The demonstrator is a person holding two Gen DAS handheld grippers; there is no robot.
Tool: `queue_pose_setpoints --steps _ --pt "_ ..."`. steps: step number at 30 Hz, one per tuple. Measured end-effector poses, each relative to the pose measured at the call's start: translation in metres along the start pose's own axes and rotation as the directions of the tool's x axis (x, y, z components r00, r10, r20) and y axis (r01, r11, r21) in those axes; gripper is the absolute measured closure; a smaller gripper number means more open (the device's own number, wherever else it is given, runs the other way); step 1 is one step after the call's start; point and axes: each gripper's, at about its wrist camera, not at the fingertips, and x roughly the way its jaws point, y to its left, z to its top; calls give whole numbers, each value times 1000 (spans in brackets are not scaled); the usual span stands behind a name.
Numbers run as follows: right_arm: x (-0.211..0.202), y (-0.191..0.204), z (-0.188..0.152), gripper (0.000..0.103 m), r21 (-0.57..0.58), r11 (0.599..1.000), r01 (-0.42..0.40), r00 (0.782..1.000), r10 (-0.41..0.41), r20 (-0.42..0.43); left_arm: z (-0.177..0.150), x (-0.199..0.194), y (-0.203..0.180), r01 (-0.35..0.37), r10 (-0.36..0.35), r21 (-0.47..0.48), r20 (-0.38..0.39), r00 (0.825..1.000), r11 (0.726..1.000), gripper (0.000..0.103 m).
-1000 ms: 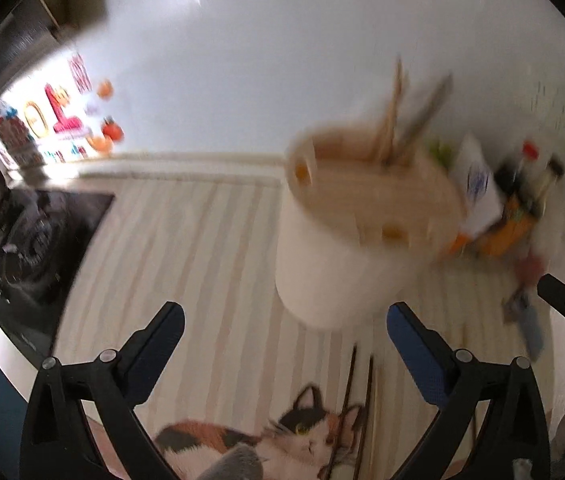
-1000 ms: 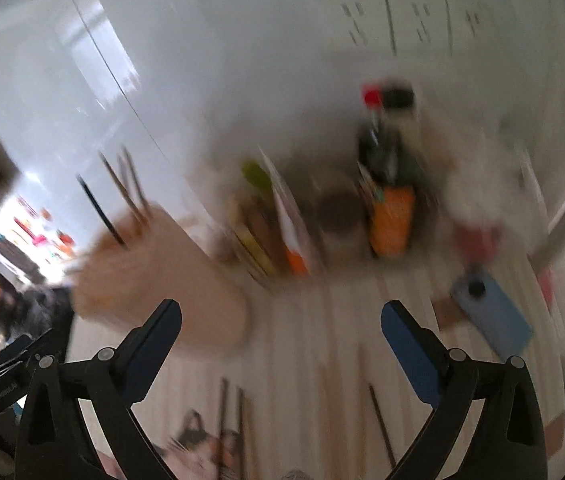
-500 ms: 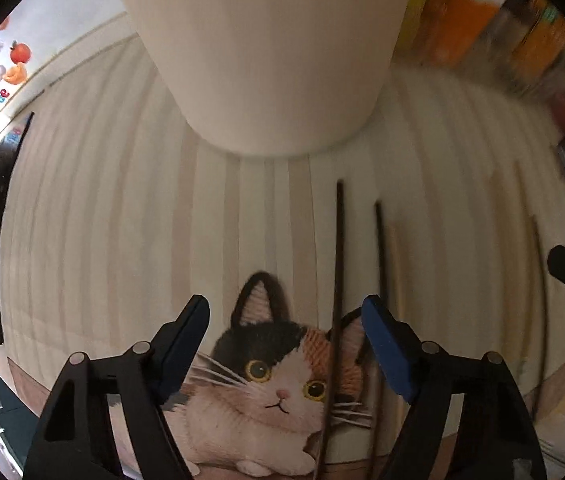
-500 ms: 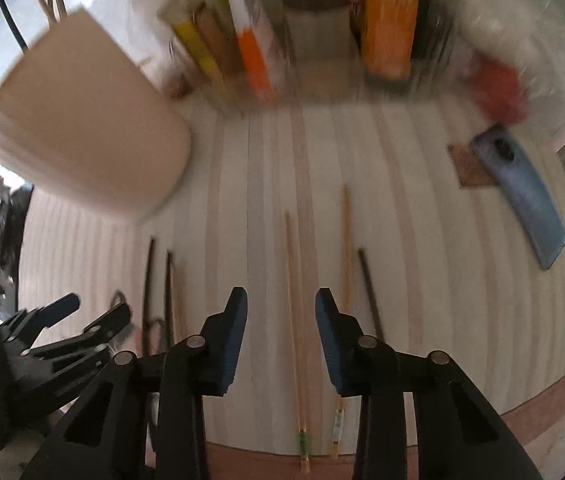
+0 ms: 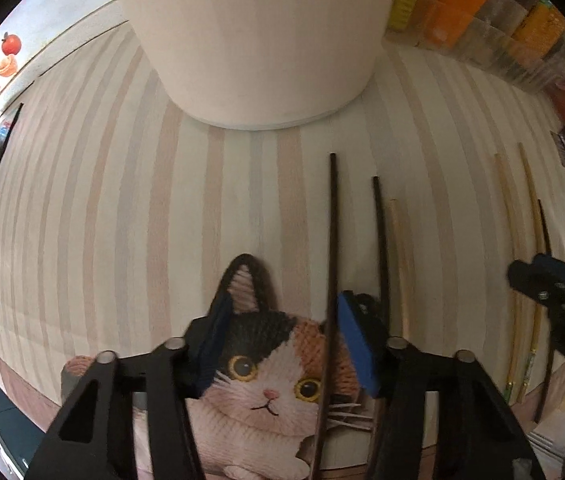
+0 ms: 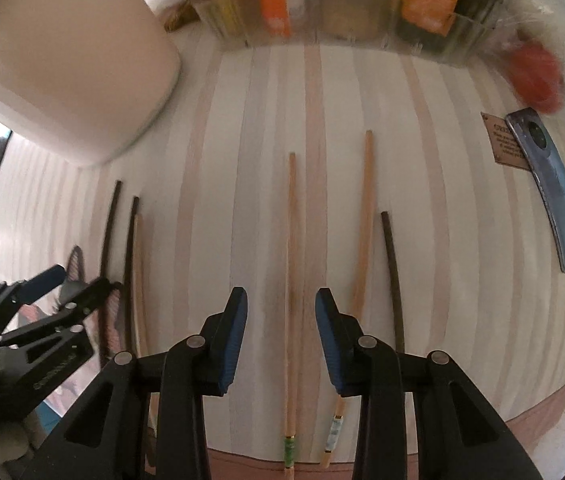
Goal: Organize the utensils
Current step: 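Grasp a dark chopstick with the left tool while the right grasps a wooden one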
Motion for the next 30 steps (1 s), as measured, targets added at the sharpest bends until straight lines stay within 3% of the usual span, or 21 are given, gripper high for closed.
queue_pose_setpoints --steps 6,8,10,15,18,21,25,30 --pt "14 4 -5 76 -11 999 54 998 -54 -24 -2 -4 -13 4 -5 39 6 1000 999 99" --pt "16 6 -7 81 -13 997 81 997 -82 -18 -3 -6 -9 -13 12 35 7 1000 999 99" --pt "18 10 -8 96 -7 997 74 997 -74 -19 -4 -4 -1 -26 25 20 7 1000 999 99" --pt "25 37 -12 96 -41 999 30 999 -31 -45 -9 -5 45 -51 50 -61 -16 999 997 100" --pt "30 56 -16 96 -82 997 10 998 -15 -57 -12 -6 67 -12 8 -114 -39 999 993 100" --pt "34 68 -15 96 -101 995 21 998 -27 -64 -8 -6 73 15 -23 -120 -63 998 993 100" --pt "39 77 -10 96 -110 994 26 995 -37 -97 9 -3 89 15 -23 -109 -73 997 994 99" --pt "40 93 1 96 -146 988 53 989 -71 -126 28 7 83 6 -17 -110 -97 995 994 99"
